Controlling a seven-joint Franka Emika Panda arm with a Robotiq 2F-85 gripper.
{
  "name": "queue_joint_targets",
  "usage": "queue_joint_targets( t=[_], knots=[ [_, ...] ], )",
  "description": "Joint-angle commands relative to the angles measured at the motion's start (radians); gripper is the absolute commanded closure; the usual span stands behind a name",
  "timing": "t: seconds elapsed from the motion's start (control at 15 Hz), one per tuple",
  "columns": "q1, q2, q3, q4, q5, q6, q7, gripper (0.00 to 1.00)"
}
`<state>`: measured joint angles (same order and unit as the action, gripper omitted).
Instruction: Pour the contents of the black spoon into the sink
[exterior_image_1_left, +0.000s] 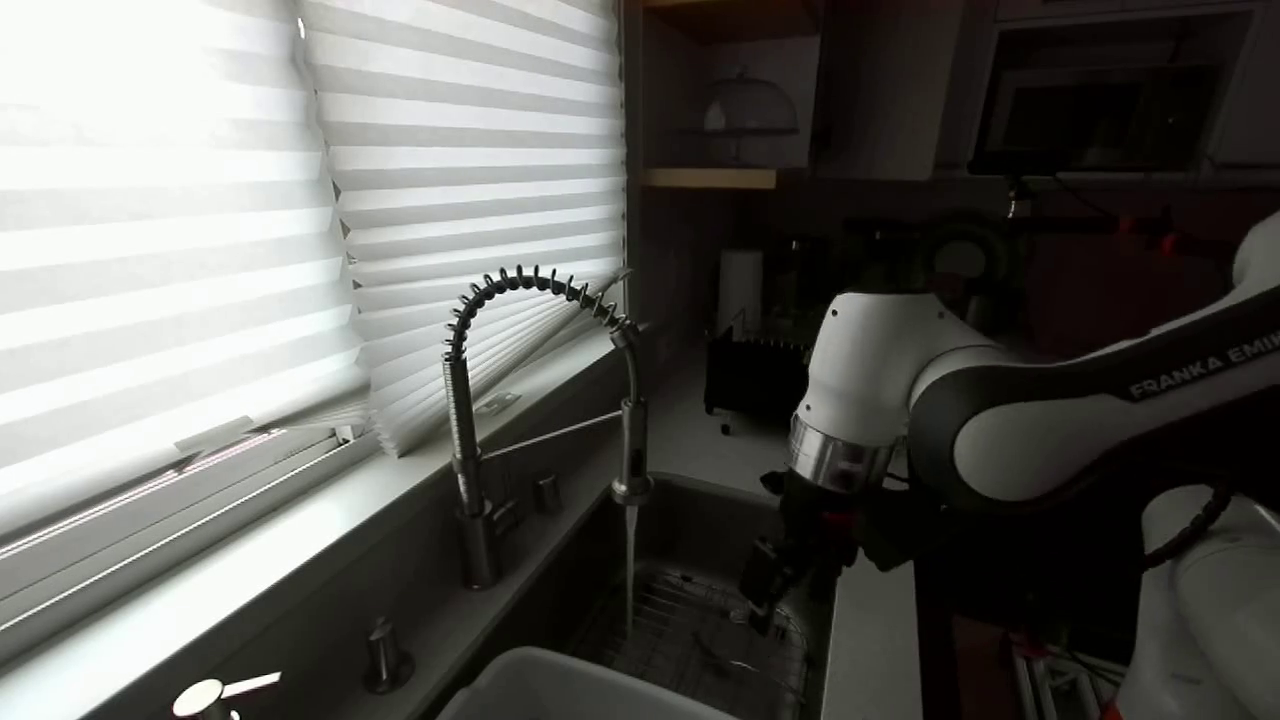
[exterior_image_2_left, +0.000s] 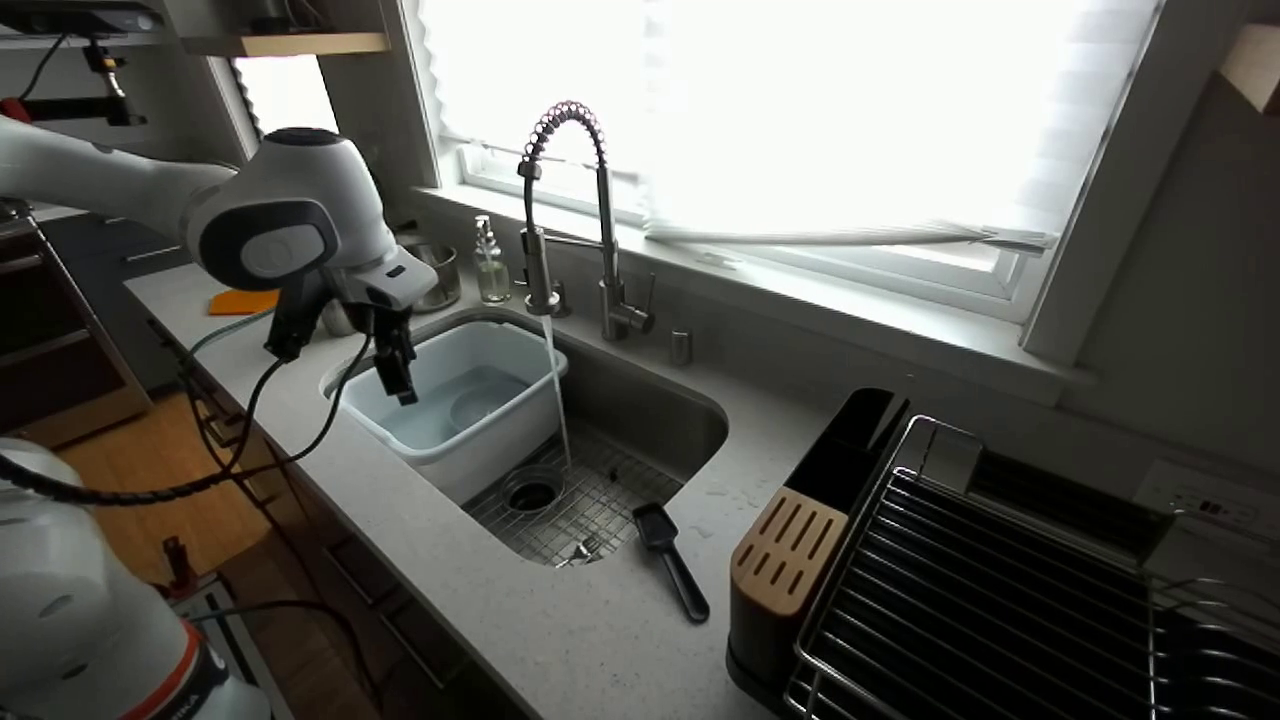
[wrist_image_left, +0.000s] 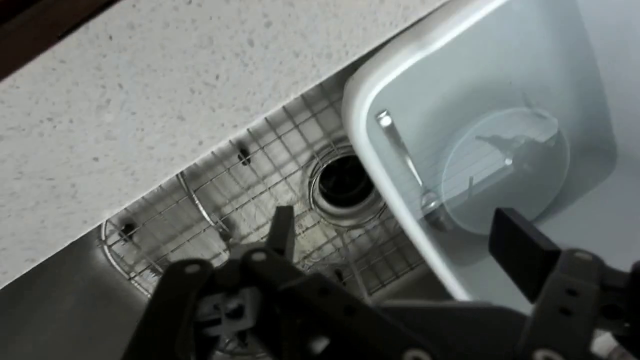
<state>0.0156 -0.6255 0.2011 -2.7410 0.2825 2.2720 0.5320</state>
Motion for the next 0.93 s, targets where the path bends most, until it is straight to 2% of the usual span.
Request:
queue_joint_targets(
  t=[0.0,0.2,0.33,0.47,0.67,0.8,0.87],
  knots=[
    [-0.098,-0.099,-0.022,-0.049,-0.05,0.026,0.088,0.0],
    [-0.203,-0.097,-0.028,-0.001,-0.114,-0.007,0.176,0.0],
    [-0.258,-0.146,-0.033,-0.046,-0.151,-0.004,0.236,0.0],
    [-0.322,-0.133,-0.042,-0.002,-0.197,-0.032,0.3,0.0],
    [-0.402,-0.202,-0.061,-0.036,-0.266,-0.058,0.392,0.0],
    [-0.462,-0.206,-0.069,0.0,-0.321,-0.101,0.454,0.0],
    [-0.397,-0.162,-0.085,0.002,-0.291,-0.055,0.406,0.0]
  ],
)
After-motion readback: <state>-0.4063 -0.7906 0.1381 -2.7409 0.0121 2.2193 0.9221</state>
